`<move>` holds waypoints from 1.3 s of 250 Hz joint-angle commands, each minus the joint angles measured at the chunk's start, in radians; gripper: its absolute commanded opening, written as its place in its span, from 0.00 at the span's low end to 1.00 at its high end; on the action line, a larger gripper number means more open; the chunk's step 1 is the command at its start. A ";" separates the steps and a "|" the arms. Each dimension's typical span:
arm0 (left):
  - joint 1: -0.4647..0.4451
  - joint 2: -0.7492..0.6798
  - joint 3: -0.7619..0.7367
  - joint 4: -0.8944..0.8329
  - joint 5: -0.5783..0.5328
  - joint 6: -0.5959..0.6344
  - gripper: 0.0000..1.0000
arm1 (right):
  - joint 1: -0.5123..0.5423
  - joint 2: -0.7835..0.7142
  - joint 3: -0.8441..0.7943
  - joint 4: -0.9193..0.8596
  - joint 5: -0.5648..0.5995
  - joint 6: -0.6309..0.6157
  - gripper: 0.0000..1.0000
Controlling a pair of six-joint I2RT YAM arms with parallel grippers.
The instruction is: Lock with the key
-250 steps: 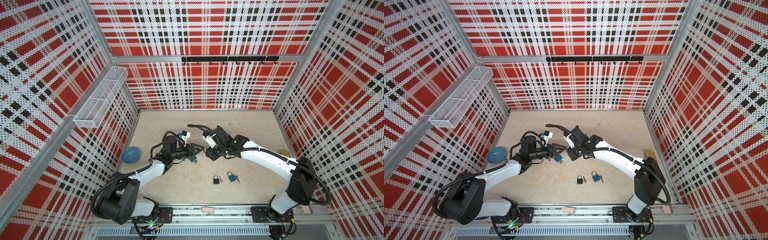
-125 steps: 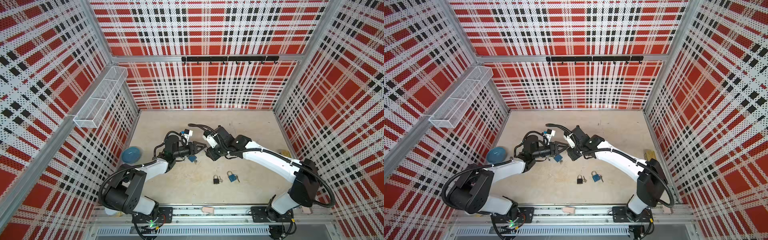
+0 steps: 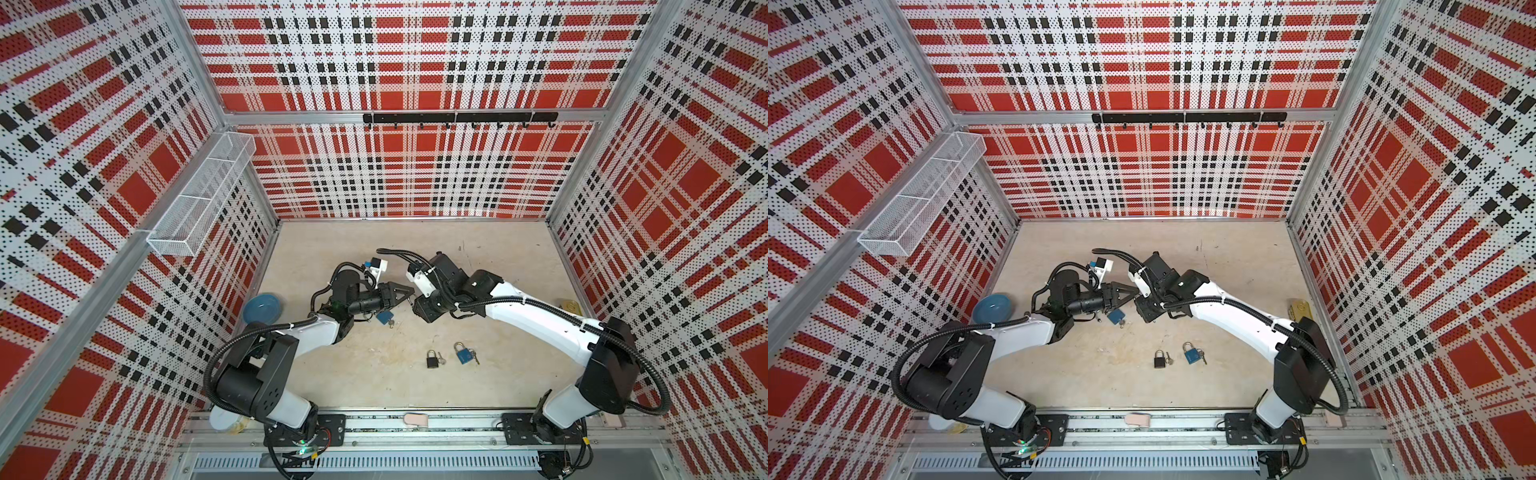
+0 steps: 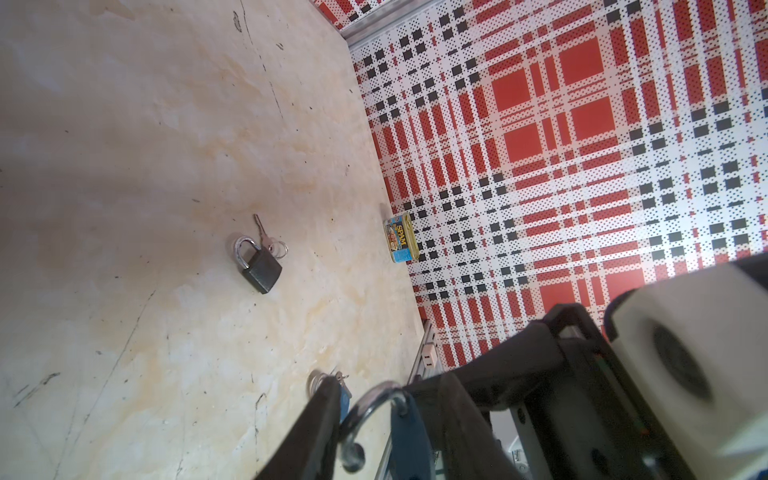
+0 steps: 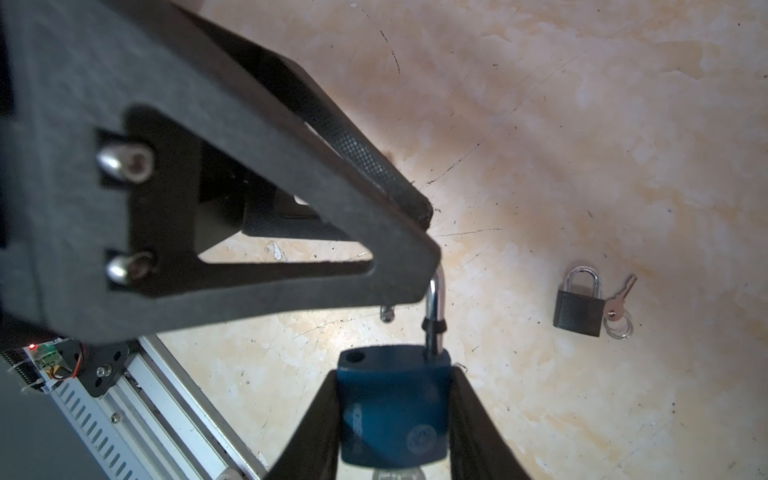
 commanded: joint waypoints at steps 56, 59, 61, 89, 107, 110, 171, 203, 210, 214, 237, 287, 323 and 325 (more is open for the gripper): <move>-0.018 0.005 0.013 0.075 0.060 -0.031 0.31 | 0.005 -0.038 0.002 0.042 -0.010 -0.001 0.18; -0.018 0.006 0.012 0.075 0.062 -0.031 0.32 | 0.005 -0.038 0.002 0.042 -0.010 -0.001 0.18; -0.018 0.005 0.013 0.074 0.062 -0.031 0.32 | 0.004 -0.039 0.002 0.043 -0.010 0.000 0.18; -0.019 0.008 0.009 0.079 0.071 -0.034 0.40 | 0.006 -0.037 0.002 0.042 -0.010 0.000 0.17; -0.018 0.008 0.006 0.083 0.075 -0.038 0.40 | 0.006 -0.036 0.002 0.041 -0.009 -0.002 0.17; -0.018 0.009 0.006 0.085 0.075 -0.039 0.40 | 0.005 -0.037 0.003 0.041 -0.009 -0.002 0.17; -0.020 0.018 0.003 0.086 0.084 -0.041 0.38 | 0.005 -0.037 0.009 0.037 -0.007 -0.003 0.16; -0.021 0.029 0.001 0.086 0.087 -0.041 0.36 | 0.005 -0.037 0.014 0.035 -0.004 -0.005 0.16; -0.022 0.030 0.000 0.086 0.087 -0.040 0.36 | 0.005 -0.037 0.014 0.036 -0.005 -0.005 0.16; -0.023 0.031 0.000 0.087 0.085 -0.040 0.36 | 0.005 -0.037 0.013 0.036 -0.005 -0.005 0.16; -0.023 0.035 0.000 0.086 0.087 -0.038 0.33 | 0.005 -0.035 0.019 0.033 -0.005 -0.007 0.16; -0.025 0.046 0.005 0.087 0.090 -0.035 0.17 | 0.005 -0.038 0.028 0.029 -0.004 -0.007 0.16; -0.030 0.052 0.009 0.086 0.092 -0.034 0.00 | 0.005 -0.043 0.030 0.029 -0.007 -0.002 0.16; -0.031 0.053 0.009 0.086 0.092 -0.034 0.00 | 0.005 -0.044 0.030 0.030 -0.008 -0.001 0.16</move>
